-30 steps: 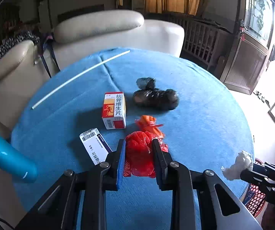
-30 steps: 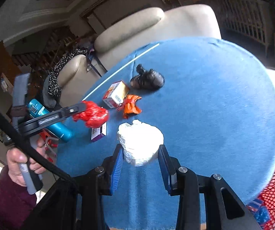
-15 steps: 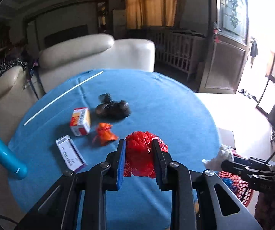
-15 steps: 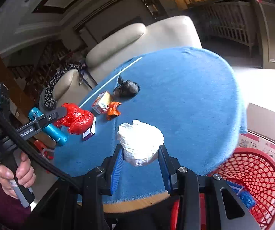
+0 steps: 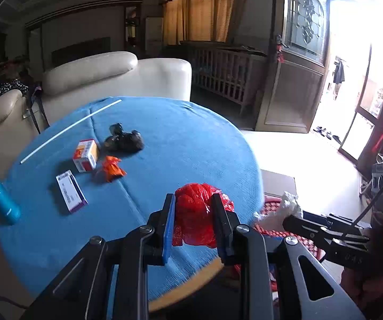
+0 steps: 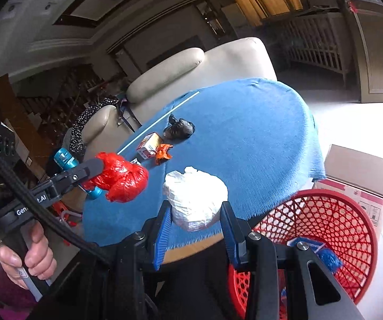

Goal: Collect trash
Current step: 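Carry the white tissue and red bag over the red basket and open both tools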

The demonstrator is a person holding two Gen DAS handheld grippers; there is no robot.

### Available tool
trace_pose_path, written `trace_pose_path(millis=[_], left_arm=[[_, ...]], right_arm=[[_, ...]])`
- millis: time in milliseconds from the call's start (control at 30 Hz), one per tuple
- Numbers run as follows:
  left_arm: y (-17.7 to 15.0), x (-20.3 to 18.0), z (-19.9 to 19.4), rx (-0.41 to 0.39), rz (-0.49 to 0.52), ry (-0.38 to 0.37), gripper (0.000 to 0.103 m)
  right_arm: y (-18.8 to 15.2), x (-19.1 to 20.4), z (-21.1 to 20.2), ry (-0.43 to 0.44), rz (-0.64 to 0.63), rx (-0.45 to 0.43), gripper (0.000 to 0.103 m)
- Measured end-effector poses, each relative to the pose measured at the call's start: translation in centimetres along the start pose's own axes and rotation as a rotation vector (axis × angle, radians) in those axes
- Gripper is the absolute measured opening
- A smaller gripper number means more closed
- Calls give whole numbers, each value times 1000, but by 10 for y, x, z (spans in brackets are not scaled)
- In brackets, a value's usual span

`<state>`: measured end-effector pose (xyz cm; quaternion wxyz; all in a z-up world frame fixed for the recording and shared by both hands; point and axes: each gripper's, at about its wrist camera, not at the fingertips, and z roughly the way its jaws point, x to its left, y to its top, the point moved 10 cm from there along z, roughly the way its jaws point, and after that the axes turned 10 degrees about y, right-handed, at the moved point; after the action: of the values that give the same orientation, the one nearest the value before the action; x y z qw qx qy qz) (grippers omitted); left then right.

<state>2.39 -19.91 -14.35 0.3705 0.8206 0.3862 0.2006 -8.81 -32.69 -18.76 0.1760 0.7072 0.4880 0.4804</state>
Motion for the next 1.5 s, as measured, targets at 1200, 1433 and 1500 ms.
trace_pose_path(millis=[1200,1433,1500], left_arm=[[-31,-157,33,193,286,-220,30],[-44,-155,38,238,270,-248,47],[-40,-150,35,221,259,-241,50]], right_arm=[[-18,-154,-96,-188,322,-49,40],[-22,-152,-86,-158,372,-45,60],[-19,-150,-88,-150,373,-63,61]])
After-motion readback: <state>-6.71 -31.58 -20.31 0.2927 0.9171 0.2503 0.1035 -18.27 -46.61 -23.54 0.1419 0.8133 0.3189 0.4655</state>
